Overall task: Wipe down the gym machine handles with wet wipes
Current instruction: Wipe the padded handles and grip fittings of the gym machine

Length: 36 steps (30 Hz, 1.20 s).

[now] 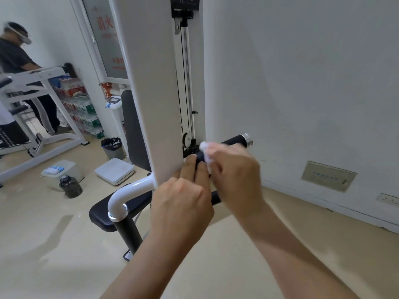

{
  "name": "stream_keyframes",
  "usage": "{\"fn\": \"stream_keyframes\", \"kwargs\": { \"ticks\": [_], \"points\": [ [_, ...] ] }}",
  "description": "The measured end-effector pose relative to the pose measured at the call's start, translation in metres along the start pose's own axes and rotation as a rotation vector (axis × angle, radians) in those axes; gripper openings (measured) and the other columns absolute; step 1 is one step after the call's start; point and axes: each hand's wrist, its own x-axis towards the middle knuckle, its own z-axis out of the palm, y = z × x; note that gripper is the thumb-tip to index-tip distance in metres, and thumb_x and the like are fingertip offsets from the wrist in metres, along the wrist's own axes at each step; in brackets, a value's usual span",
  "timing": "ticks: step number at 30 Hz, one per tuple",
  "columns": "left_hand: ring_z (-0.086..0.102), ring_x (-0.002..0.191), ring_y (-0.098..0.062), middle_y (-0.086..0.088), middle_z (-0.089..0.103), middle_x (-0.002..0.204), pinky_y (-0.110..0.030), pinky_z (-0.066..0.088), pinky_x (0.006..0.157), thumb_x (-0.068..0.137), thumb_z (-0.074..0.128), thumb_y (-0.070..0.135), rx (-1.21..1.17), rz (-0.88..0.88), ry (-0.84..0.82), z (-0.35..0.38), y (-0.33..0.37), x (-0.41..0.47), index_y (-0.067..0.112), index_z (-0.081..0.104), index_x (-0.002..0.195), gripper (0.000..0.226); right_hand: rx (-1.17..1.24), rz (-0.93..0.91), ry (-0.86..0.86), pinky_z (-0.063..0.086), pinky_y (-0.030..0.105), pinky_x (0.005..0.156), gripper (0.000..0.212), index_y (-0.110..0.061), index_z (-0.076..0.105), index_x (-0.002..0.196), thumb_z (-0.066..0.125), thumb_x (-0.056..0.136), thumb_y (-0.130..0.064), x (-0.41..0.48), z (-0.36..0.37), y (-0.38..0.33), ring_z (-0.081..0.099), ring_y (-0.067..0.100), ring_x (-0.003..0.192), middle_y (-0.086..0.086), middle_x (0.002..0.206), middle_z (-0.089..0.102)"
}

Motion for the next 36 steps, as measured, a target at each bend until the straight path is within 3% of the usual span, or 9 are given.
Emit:
{"fn": "stream_keyframes", "kwargs": {
  "ticks": [3, 10, 14, 16, 22, 25, 28, 31, 36],
  "points": [
    [0.055, 0.041, -0.028, -0.012, 0.070, 0.112, -0.025, 0.026, 0.042, 0.066, 0.034, 0.010, 0.000, 0.010, 0.026, 0.000, -0.003, 0.001, 0.008, 0.071, 0.099, 0.050, 0.005, -0.090, 0.002, 0.050, 0.025, 0.070, 0.013, -0.011, 0.076, 0.091, 0.065, 0.084, -0.010, 0.002, -0.006, 0.016, 0.064, 0.022, 0.066, -0.002, 0.095, 0.076],
    [0.054, 0.044, -0.026, -0.010, 0.071, 0.112, -0.024, 0.031, 0.040, 0.066, 0.033, 0.009, 0.025, 0.026, 0.076, 0.006, -0.008, 0.000, 0.008, 0.073, 0.098, 0.051, -0.042, 0.155, 0.095, 0.030, 0.017, 0.060, 0.013, -0.010, 0.076, 0.087, 0.065, 0.081, -0.010, 0.018, -0.012, 0.037, 0.055, 0.022, 0.061, 0.000, 0.082, 0.075],
    [0.054, 0.045, -0.026, -0.010, 0.071, 0.112, -0.024, 0.027, 0.042, 0.065, 0.033, 0.008, 0.025, 0.034, 0.077, 0.006, -0.012, -0.001, 0.008, 0.073, 0.096, 0.050, -0.146, 0.441, 0.017, 0.029, 0.032, 0.052, 0.016, -0.008, 0.073, 0.075, 0.061, 0.084, -0.014, 0.028, -0.017, 0.066, 0.050, 0.031, 0.058, 0.011, 0.061, 0.065],
    [0.053, 0.044, -0.026, -0.010, 0.070, 0.113, -0.025, 0.024, 0.044, 0.065, 0.033, 0.008, 0.030, 0.042, 0.076, 0.006, -0.011, -0.001, 0.008, 0.073, 0.096, 0.051, 0.104, 0.597, 0.141, 0.041, 0.027, 0.058, 0.016, -0.012, 0.076, 0.082, 0.062, 0.084, -0.019, 0.024, -0.024, 0.067, 0.050, 0.018, 0.057, 0.000, 0.058, 0.062],
    [0.053, 0.042, -0.028, -0.011, 0.068, 0.116, -0.025, 0.020, 0.047, 0.064, 0.037, 0.010, 0.014, 0.037, 0.050, 0.005, -0.006, 0.000, 0.009, 0.071, 0.099, 0.049, 0.062, 0.225, 0.077, 0.041, 0.018, 0.074, 0.027, -0.014, 0.076, 0.097, 0.055, 0.083, -0.008, 0.015, -0.013, 0.040, 0.057, 0.016, 0.075, -0.004, 0.094, 0.074],
    [0.052, 0.041, -0.028, -0.012, 0.067, 0.117, -0.026, 0.020, 0.047, 0.064, 0.036, 0.010, 0.027, 0.046, 0.040, 0.004, -0.006, -0.001, 0.009, 0.070, 0.103, 0.051, 0.209, 0.737, 0.154, 0.045, 0.018, 0.068, 0.021, -0.018, 0.077, 0.092, 0.060, 0.084, -0.008, 0.020, -0.020, 0.049, 0.058, 0.009, 0.068, -0.005, 0.081, 0.072],
    [0.051, 0.041, -0.028, -0.013, 0.067, 0.117, -0.026, 0.021, 0.046, 0.066, 0.033, 0.010, 0.013, 0.049, 0.035, 0.004, -0.006, -0.001, 0.008, 0.070, 0.103, 0.052, 0.938, 1.313, 0.246, 0.048, 0.015, 0.055, 0.025, -0.004, 0.072, 0.094, 0.054, 0.083, 0.010, 0.019, -0.022, 0.042, 0.061, 0.010, 0.063, 0.006, 0.076, 0.069],
    [0.048, 0.039, -0.028, -0.016, 0.067, 0.116, -0.026, 0.021, 0.045, 0.068, 0.031, 0.009, 0.003, 0.059, 0.038, 0.004, -0.005, -0.002, 0.006, 0.069, 0.103, 0.052, 1.343, 1.504, 0.264, 0.050, 0.022, 0.061, 0.023, 0.007, 0.064, 0.089, 0.044, 0.084, 0.019, 0.019, -0.024, 0.027, 0.060, 0.017, 0.070, 0.012, 0.074, 0.065],
    [0.049, 0.038, -0.028, -0.017, 0.066, 0.117, -0.026, 0.024, 0.045, 0.069, 0.033, 0.008, -0.010, 0.073, 0.047, 0.005, -0.007, -0.004, 0.006, 0.069, 0.106, 0.051, 1.302, 1.576, 0.012, 0.046, 0.020, 0.051, 0.011, 0.005, 0.060, 0.094, 0.053, 0.088, 0.010, 0.011, -0.031, 0.011, 0.054, 0.018, 0.065, 0.017, 0.079, 0.059]
  ]
}}
